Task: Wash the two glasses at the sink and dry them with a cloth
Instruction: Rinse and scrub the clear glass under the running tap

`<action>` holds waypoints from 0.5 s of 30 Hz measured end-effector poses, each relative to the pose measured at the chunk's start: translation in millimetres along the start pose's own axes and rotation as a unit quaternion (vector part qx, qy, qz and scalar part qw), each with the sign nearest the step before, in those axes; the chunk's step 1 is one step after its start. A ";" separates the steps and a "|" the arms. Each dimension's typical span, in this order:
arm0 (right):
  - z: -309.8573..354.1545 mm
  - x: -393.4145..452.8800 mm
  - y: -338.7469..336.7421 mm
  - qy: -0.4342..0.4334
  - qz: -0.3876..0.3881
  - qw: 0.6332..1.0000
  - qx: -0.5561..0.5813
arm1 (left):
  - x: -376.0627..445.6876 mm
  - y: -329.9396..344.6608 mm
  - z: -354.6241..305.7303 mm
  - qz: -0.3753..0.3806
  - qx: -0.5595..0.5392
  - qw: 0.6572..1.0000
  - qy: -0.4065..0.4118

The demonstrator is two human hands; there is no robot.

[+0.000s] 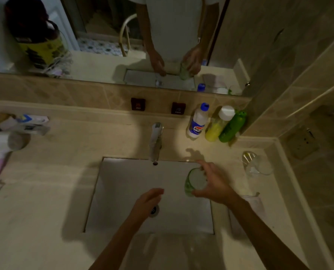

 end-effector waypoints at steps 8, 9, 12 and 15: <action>50.9 5.3 57.8 0.039 0.030 0.987 0.151 | -21.0 11.7 -35.7 0.054 -0.036 0.991 0.119; 55.8 7.8 61.1 0.061 0.028 0.984 0.164 | -19.1 10.7 -32.1 0.056 -0.021 0.991 0.119; 67.0 15.3 71.6 0.148 0.046 0.971 0.183 | -7.9 11.8 -25.3 0.058 0.001 0.994 0.091; 78.1 19.1 81.7 0.203 0.094 0.952 0.207 | 10.1 5.9 -20.4 0.025 -0.062 0.997 0.029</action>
Point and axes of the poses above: each hand's wrist, its own x-axis towards the middle knuckle, its own y-axis out of the palm, z = x × y, the point moved 5 cm from there along x, towards the middle knuckle, and after that the axes turned 1 degree about -x, right-handed, at the moved point
